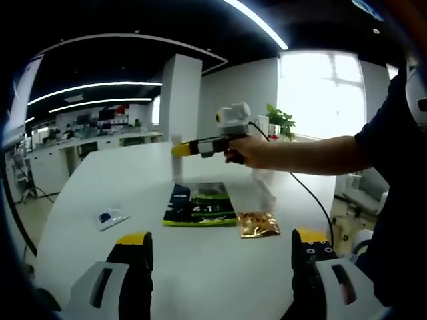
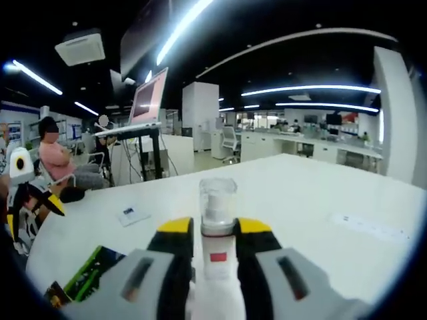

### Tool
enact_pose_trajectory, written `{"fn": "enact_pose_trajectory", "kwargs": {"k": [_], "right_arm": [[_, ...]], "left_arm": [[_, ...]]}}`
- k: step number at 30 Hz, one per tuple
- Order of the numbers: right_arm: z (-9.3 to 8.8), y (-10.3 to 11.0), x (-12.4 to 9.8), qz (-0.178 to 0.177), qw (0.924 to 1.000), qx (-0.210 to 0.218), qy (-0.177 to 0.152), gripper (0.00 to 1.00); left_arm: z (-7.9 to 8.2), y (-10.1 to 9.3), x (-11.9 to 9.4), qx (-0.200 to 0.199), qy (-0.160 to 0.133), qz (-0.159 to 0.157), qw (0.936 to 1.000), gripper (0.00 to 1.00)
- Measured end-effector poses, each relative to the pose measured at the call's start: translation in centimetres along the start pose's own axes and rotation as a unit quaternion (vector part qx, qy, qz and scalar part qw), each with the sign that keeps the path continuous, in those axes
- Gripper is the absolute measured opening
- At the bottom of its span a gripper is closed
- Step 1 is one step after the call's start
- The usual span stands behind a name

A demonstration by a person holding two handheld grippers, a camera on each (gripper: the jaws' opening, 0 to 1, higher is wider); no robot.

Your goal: Arrange the skincare products in the storage area until every visible bottle or jar stands upright without overlapping.

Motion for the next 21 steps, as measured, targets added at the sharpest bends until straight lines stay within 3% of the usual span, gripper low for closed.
{"fn": "enact_pose_trajectory", "kwargs": {"k": [13,21], "right_arm": [[-0.7,0.1,0.3,-0.008,0.9999,0.002,0.009,0.24],[-1.2,0.2,0.5,-0.018,0.9997,0.004,0.018,0.3]], "left_arm": [[0.0,0.2,-0.2,-0.001,-0.005,0.0,1.0,0.86],[-0.1,0.4,-0.1,-0.004,-0.003,0.001,1.0,0.86]]}}
Point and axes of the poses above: the point that each gripper's makers call its tool centre point, and the gripper's own axes: x roughly forward along the fingers, y roughly to its left, z roughly out of its top, the point moved 6 cm from there along -x, roughly backward along the fingers, and after that the axes turned 1 degree about -x, right-handed, at the moved point
